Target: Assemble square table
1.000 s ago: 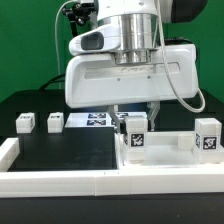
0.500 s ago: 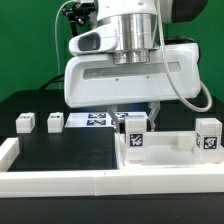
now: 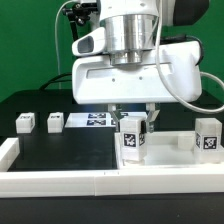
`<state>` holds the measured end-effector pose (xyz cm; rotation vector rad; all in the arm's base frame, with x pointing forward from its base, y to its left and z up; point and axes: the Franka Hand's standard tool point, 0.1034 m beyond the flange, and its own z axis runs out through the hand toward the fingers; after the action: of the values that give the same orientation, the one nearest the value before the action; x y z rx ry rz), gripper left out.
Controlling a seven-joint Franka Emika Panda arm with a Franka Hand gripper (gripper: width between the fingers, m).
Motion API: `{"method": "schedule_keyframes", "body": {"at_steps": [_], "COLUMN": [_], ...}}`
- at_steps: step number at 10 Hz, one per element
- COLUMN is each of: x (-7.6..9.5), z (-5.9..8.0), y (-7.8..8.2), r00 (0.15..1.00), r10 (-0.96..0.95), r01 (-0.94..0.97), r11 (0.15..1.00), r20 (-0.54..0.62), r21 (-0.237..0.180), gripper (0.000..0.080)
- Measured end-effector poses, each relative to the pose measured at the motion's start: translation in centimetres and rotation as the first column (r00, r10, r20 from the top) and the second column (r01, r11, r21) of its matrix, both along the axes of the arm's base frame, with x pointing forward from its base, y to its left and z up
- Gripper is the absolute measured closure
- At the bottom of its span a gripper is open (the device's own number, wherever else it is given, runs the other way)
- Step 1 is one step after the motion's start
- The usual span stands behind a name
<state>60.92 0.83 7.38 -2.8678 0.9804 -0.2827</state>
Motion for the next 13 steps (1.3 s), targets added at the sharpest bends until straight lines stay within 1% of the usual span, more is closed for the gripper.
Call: {"method": "schedule_keyframes", "body": {"at_steps": [2, 4, 5, 6, 7, 8, 9, 10, 11, 13], "x": [-0.07, -0.05, -0.05, -0.05, -0.05, -0.02, 0.07, 0.09, 0.17, 0.34], "z": [-0.03, -0.03, -0.04, -0.04, -0.04, -0.03, 0.03, 0.03, 0.09, 0.26], "y": [0.15, 0.12, 0.15, 0.18, 0.18, 0.21, 0.22, 0.22, 0.21, 0.38], "r00": [0.978, 0.947, 0.932, 0.942, 0.953, 0.964, 0.985, 0.998, 1.0, 0.987], "r10": [-0.206, -0.319, -0.36, -0.333, -0.301, -0.267, -0.175, -0.065, 0.028, 0.16], "r01": [0.207, 0.32, 0.362, 0.335, 0.302, 0.268, 0.175, 0.065, -0.028, -0.16], "r11": [0.977, 0.944, 0.927, 0.938, 0.95, 0.961, 0.983, 0.997, 0.999, 0.987], "r20": [-0.018, -0.029, -0.034, -0.031, -0.027, -0.023, -0.012, -0.004, -0.003, -0.016], "r21": [0.053, 0.081, 0.094, 0.089, 0.082, 0.076, 0.056, 0.034, 0.017, 0.003], "gripper": [0.0508, 0.0508, 0.044, 0.044, 0.0269, 0.0269, 0.0172, 0.0172, 0.0154, 0.0151]}}
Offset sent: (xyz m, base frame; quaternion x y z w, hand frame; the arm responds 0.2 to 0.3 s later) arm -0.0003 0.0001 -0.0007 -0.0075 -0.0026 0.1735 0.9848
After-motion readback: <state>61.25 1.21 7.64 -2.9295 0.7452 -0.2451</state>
